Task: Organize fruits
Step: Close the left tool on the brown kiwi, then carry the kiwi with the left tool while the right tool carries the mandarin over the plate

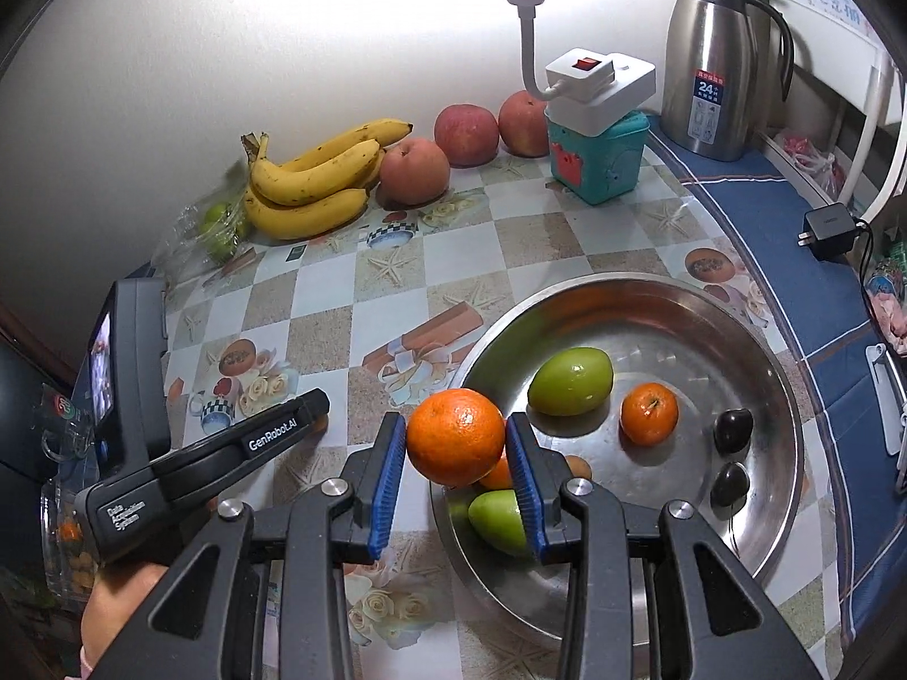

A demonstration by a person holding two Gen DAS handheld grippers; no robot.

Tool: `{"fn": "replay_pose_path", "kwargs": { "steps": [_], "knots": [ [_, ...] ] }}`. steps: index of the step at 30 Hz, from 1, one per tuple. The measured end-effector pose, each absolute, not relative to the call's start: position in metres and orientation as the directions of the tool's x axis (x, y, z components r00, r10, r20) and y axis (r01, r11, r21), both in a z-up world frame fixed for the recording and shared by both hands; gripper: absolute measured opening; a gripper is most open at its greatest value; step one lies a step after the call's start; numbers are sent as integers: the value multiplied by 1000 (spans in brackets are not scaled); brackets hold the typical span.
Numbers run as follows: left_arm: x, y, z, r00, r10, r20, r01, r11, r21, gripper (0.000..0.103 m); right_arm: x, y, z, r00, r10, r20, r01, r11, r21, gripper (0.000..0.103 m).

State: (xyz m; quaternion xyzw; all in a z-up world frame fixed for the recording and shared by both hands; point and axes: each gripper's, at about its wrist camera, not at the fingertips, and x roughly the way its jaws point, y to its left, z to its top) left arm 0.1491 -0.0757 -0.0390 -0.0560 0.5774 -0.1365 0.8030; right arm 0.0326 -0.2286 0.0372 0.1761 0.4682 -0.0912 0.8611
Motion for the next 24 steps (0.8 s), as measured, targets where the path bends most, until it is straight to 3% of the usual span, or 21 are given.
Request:
{"fn": "replay_pose_path", "kwargs": {
  "steps": [3,11,24],
  "knots": [
    [150,-80,-42,292,-287,-912,162,955,-248,29,32,-231,37,545,6,-838,327,919,219,38],
    [141,-83,-24,308,-320,-896,197,943,-268,29,29,-242,36,547,17,-837,340,909,240,38],
    [88,-150,16,250,-481,-840,431,832,-349,29,-4,-297,20,473,-38,-880,508,829,237,38]
  ]
}}
